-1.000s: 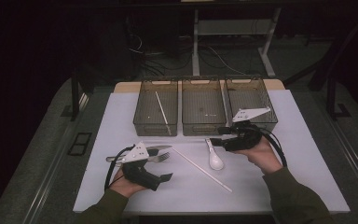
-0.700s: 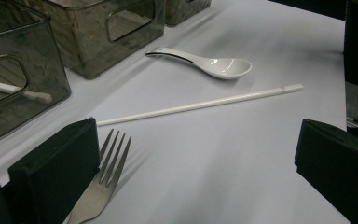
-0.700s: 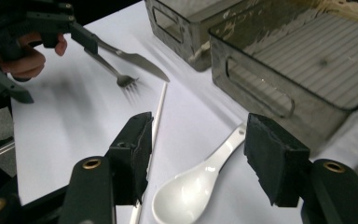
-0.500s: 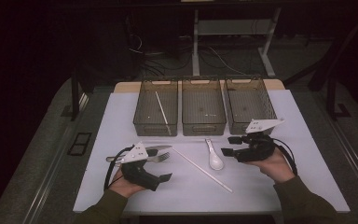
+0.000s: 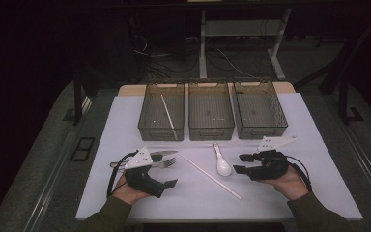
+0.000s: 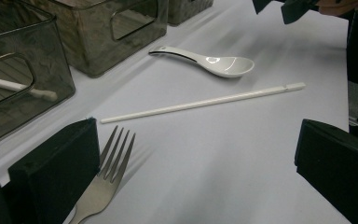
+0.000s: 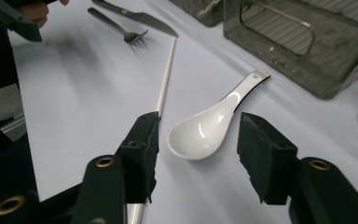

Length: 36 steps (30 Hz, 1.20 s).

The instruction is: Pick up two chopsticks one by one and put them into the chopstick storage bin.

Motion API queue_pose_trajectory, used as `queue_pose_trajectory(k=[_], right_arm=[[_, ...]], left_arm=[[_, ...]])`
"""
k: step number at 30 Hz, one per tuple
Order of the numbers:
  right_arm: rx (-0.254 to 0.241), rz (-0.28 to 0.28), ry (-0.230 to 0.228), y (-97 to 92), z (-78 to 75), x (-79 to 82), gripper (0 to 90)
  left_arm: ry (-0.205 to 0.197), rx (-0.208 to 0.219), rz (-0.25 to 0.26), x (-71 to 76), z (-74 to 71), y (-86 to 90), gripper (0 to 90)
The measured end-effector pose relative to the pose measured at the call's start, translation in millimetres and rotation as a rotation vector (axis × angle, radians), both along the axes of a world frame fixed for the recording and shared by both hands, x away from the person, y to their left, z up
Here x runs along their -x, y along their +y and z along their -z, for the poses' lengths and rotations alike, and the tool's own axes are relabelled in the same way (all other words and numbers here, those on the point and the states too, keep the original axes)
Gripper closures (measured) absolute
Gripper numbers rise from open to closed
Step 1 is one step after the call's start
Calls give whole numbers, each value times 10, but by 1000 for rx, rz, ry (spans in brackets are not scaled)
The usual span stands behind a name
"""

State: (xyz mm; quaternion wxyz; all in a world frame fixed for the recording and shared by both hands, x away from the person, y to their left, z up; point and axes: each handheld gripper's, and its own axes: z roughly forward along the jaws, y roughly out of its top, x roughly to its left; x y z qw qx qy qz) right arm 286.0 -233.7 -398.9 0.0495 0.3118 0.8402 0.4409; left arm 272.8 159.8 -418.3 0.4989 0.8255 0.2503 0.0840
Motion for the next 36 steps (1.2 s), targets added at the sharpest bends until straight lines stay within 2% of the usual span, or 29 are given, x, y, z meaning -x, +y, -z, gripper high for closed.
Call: queue_pose_trajectory(k=[5, 23, 28, 35, 36], right_arm=[[20, -16, 22, 54, 55, 31, 538], [86, -87, 46, 358, 225, 109, 732], [116, -114, 51, 487, 290, 113, 770], [133, -114, 57, 555, 329, 103, 781], [147, -119, 53, 581, 343, 106, 782]], left_arm=[[-2, 0, 2, 5, 3, -5, 0], [-2, -7, 5, 0, 3, -6, 0], [-2, -6, 4, -1, 2, -4, 0], [-3, -5, 6, 0, 0, -6, 0], [-2, -5, 5, 0, 1, -7, 0]])
